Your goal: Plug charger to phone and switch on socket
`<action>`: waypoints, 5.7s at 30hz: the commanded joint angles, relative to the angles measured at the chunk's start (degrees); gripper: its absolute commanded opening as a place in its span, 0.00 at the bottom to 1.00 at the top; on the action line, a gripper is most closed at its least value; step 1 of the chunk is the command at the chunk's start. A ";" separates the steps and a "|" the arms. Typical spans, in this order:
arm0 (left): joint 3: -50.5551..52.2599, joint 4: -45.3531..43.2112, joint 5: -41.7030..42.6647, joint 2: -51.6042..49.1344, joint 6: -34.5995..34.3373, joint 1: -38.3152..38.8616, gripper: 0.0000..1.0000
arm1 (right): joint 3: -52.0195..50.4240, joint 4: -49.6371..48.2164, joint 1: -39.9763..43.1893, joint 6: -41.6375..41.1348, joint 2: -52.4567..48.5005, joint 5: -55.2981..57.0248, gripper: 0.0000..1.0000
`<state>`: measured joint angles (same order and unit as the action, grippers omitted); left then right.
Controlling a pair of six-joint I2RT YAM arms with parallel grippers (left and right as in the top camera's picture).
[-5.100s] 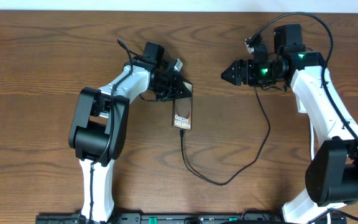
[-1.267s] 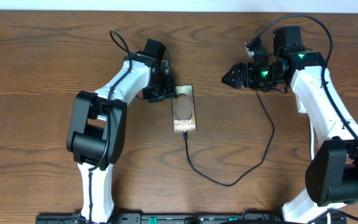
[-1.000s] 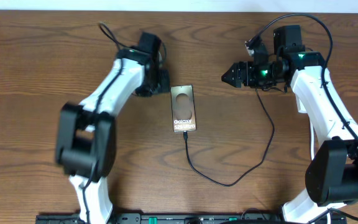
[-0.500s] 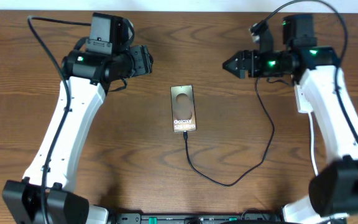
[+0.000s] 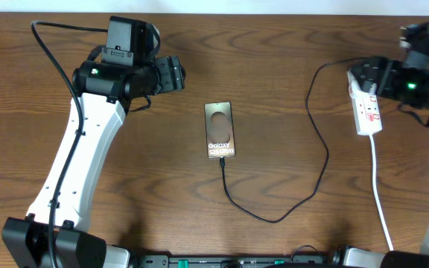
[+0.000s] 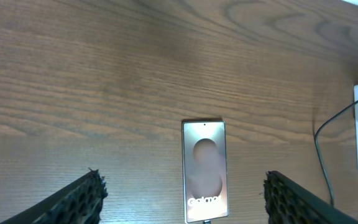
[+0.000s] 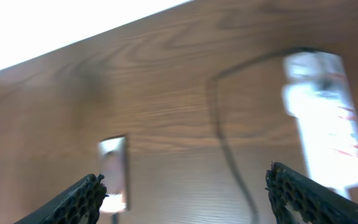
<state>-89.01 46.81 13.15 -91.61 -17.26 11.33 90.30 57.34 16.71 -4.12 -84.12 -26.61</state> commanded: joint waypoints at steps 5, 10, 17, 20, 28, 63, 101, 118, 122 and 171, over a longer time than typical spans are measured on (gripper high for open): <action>-0.68 0.31 -0.81 0.81 0.74 -0.24 0.96 | 0.52 0.09 9.57 -3.56 -4.15 5.77 0.82; -0.68 0.33 -0.81 0.81 0.74 -0.24 0.97 | 0.52 -1.16 14.03 -4.00 -8.85 9.29 0.83; -0.68 0.31 -0.81 0.81 0.74 -0.24 0.98 | 0.52 -3.08 15.72 -2.36 -16.83 9.79 0.83; -0.68 0.33 -0.81 0.81 0.74 -0.24 0.98 | 0.52 -3.87 15.72 -0.55 -19.65 9.79 0.84; -0.68 0.33 -0.81 0.81 0.74 -0.24 0.98 | 0.52 -6.58 15.89 1.55 -23.78 10.01 0.86; -0.68 0.33 -0.81 0.81 0.74 -0.24 0.98 | -0.11 -15.63 15.80 11.72 -31.47 11.67 0.86; -0.68 0.33 -0.81 0.81 0.74 -0.24 0.98 | -0.15 -20.96 12.85 14.10 -36.87 11.69 0.84; -0.68 0.33 -0.81 0.81 0.74 -0.24 0.98 | -0.15 -22.34 11.93 14.51 -39.82 11.65 0.84; -0.68 0.33 -0.81 0.81 0.74 -0.24 0.98 | -0.17 -22.67 11.82 14.51 -39.89 11.67 0.84; -0.68 0.33 -0.81 0.81 0.72 -0.24 0.99 | 1.92 -20.15 11.69 11.43 -43.10 18.97 0.81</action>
<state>-89.01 46.94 13.13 -91.61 -16.84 11.33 90.76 35.81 28.73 9.02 -125.84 -6.74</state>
